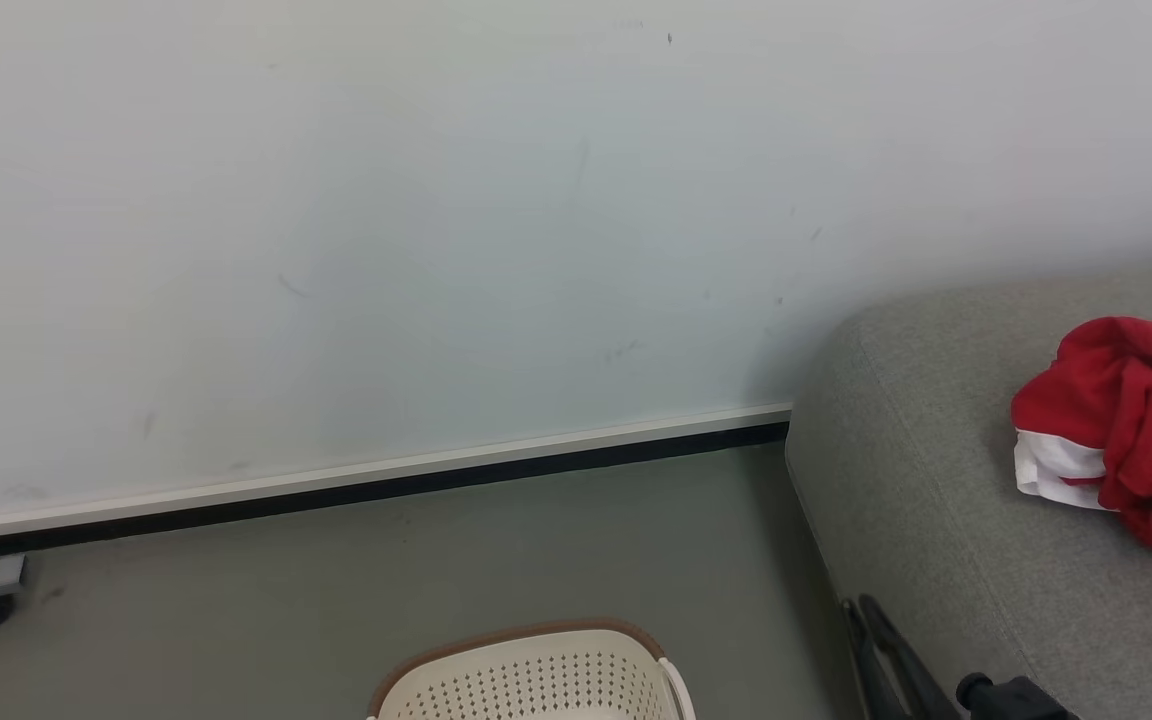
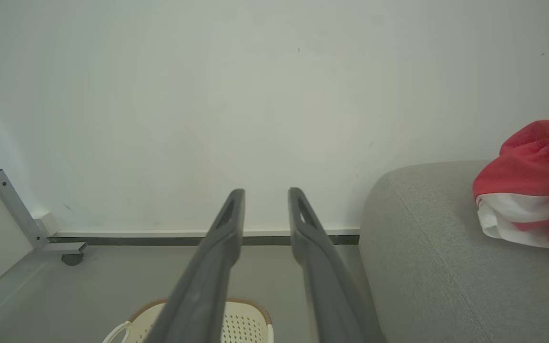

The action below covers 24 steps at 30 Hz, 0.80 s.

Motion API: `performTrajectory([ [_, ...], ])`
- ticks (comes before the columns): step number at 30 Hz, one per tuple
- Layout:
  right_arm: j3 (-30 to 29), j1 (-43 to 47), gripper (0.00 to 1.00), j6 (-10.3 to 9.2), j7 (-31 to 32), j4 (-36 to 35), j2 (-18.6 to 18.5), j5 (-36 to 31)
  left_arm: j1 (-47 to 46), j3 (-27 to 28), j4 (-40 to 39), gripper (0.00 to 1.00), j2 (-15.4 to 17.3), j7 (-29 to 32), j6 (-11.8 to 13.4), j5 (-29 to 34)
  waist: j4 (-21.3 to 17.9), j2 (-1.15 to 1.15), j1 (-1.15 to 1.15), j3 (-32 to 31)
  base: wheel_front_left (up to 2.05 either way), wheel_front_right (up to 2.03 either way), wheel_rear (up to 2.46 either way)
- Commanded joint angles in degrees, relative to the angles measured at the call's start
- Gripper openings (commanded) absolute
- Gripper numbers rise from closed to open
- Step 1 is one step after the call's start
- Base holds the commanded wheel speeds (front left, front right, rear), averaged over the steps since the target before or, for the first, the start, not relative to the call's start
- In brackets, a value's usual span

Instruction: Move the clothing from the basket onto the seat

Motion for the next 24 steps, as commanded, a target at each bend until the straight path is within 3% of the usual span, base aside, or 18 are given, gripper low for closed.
performTrajectory([
  [1,0.0,0.3,0.00,0.00,0.0,0.4,0.0,0.2,-0.1,0.0,0.5,0.00,-0.1,0.1,0.0,-0.2,0.0,0.00,0.00,0.0,0.00,0.00,0.00],
  [24,-5.5,-4.1,0.00,0.00,5.0,4.1,0.8,24.6,-7.7,1.8,6.7,0.00,-0.1,6.1,-1.8,-23.7,0.7,0.00,0.00,1.3,0.00,0.00,0.00],
])
